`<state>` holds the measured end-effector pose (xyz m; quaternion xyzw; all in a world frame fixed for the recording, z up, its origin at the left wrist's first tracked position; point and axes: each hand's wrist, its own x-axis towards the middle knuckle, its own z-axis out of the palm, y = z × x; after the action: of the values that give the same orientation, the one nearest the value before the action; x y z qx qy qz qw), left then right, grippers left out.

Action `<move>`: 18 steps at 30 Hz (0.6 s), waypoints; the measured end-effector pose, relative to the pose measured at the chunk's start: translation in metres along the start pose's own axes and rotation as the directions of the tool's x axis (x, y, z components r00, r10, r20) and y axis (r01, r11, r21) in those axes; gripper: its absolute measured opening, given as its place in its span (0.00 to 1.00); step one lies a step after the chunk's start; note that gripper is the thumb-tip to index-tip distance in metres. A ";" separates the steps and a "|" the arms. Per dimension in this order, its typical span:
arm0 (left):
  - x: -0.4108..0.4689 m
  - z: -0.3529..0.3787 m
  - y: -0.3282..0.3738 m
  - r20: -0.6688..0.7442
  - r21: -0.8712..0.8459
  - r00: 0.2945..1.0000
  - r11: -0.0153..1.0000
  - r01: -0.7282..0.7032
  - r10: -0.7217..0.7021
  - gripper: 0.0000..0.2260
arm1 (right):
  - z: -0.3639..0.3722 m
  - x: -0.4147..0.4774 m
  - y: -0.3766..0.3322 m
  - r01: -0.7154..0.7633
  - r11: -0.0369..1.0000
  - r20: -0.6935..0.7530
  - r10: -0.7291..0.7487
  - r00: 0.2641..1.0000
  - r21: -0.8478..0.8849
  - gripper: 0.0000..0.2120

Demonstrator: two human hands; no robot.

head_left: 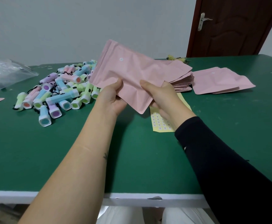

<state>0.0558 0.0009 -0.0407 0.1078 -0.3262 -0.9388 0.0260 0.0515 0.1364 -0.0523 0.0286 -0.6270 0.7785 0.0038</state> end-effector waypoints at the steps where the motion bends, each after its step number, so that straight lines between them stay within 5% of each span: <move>1: -0.001 -0.001 0.000 -0.011 0.000 1.000 1.000 -0.001 0.001 0.04 | -0.001 0.000 -0.001 0.008 1.000 0.000 -0.008 1.000 -0.016 0.09; 6: 0.005 -0.017 0.018 -0.152 -0.064 0.985 0.993 -0.095 0.084 0.03 | -0.021 0.006 -0.008 0.047 0.994 0.049 -0.042 0.998 -0.099 0.07; 11: 0.007 -0.033 0.030 -0.161 0.316 0.966 0.938 -0.146 0.205 0.06 | -0.038 0.008 -0.012 0.067 0.977 0.119 -0.044 0.992 -0.201 0.09; 15: 0.007 -0.036 0.032 0.012 0.752 0.925 0.606 -0.258 0.379 0.04 | -0.048 0.009 -0.014 0.061 0.973 0.151 -0.027 0.988 -0.223 0.12; 18: 0.008 -0.038 0.033 0.147 0.844 0.882 0.408 -0.348 0.447 0.07 | -0.056 0.011 -0.017 0.048 0.975 0.175 -0.009 0.984 -0.216 0.15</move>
<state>0.0552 -0.0488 -0.0506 0.0732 -0.7570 -0.6149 0.2084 0.0387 0.1941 -0.0469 0.1047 -0.7064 0.6991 -0.0364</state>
